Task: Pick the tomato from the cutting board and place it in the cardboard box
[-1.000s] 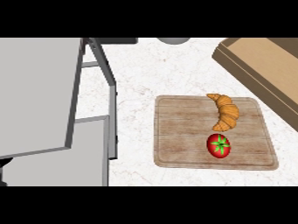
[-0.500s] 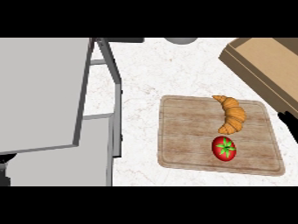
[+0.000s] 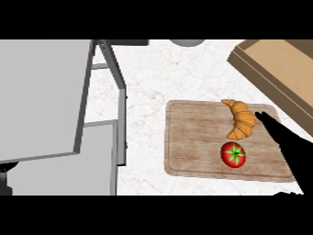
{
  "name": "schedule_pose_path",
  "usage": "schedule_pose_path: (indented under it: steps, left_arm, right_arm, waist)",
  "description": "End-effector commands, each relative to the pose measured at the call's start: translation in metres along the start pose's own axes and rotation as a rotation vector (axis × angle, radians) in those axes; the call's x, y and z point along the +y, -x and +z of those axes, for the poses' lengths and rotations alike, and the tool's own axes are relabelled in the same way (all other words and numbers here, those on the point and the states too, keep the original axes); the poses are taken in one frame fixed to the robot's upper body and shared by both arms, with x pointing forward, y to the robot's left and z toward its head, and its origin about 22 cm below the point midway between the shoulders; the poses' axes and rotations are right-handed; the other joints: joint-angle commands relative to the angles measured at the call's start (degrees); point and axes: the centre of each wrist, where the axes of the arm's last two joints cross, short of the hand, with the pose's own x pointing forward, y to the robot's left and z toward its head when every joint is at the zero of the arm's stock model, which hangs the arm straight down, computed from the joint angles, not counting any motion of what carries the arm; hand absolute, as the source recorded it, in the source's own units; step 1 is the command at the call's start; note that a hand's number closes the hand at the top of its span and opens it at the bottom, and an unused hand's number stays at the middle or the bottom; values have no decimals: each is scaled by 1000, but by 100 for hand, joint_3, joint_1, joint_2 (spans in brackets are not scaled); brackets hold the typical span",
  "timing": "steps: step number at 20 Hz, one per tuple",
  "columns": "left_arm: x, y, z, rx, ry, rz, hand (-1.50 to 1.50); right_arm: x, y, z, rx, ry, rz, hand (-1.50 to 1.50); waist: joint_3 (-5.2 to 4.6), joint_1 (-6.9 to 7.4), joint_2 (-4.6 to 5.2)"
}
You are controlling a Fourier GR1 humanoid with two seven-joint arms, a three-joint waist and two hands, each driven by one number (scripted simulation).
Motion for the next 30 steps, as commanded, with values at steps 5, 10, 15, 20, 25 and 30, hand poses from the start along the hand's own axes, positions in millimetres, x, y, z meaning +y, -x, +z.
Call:
schedule_pose_path:
  steps: [5, 10, 15, 20, 25, 30]
  left_arm:
    - [-2, 0, 8, 9, 0, -6, 0]
    - [-18, 14, 9, -1, -15, 14, 0]
    - [-3, 10, -7, 8, -24, 13, 0]
    - [6, 6, 9, 3, -2, -7, 0]
    - [6, -4, 2, 17, 3, 15, 0]
    - [17, -5, -2, -15, -14, 13, 0]
  right_arm:
    - [-5, -9, -3, 143, -48, 63, -150]
    - [9, -2, -24, 110, -50, 52, -150]
    - [25, -28, -28, 59, -20, 61, -150]
    - [15, -21, -40, 109, -30, 115, -150]
    - [36, -31, -39, 112, -44, 145, -150]
    - [41, -30, -51, 145, -60, 135, -150]
  waist:
    - [7, -72, -23]
    - [10, -71, -13]
    - [8, -79, -6]
    - [8, -46, -13]
    - [8, -53, -13]
    - [7, -69, -8]
